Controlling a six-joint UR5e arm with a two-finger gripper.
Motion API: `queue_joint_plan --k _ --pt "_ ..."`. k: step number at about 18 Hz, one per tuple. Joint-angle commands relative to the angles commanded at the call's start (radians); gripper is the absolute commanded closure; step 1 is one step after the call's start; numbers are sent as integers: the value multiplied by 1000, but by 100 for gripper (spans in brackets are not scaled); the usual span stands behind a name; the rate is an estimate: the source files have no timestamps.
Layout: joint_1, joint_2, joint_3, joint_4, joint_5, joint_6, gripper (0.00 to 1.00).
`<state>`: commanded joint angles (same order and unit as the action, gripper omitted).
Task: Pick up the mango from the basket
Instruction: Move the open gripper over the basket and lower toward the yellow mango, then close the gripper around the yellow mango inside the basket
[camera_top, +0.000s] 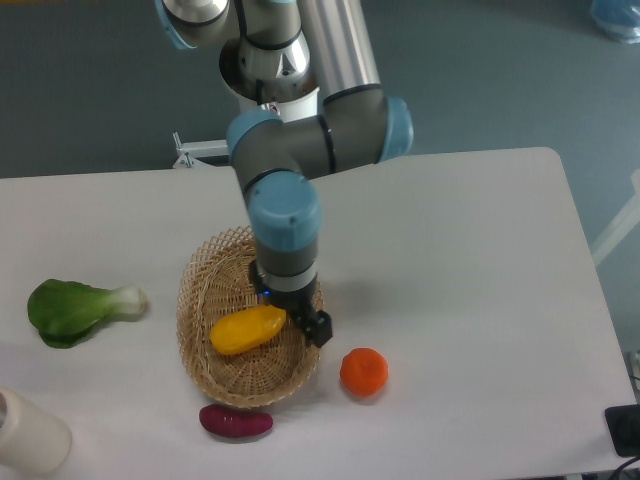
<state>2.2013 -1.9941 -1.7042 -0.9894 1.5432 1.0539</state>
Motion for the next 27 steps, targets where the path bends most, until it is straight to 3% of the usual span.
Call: queue_joint_plan --k 18,19,24,27 --pt "-78 -78 12 8 9 -95 0" --pt "-78 -78 14 18 12 -98 5" --pt "-78 -74 21 37 20 -144 57" --pt "-78 -68 29 40 21 -166 62"
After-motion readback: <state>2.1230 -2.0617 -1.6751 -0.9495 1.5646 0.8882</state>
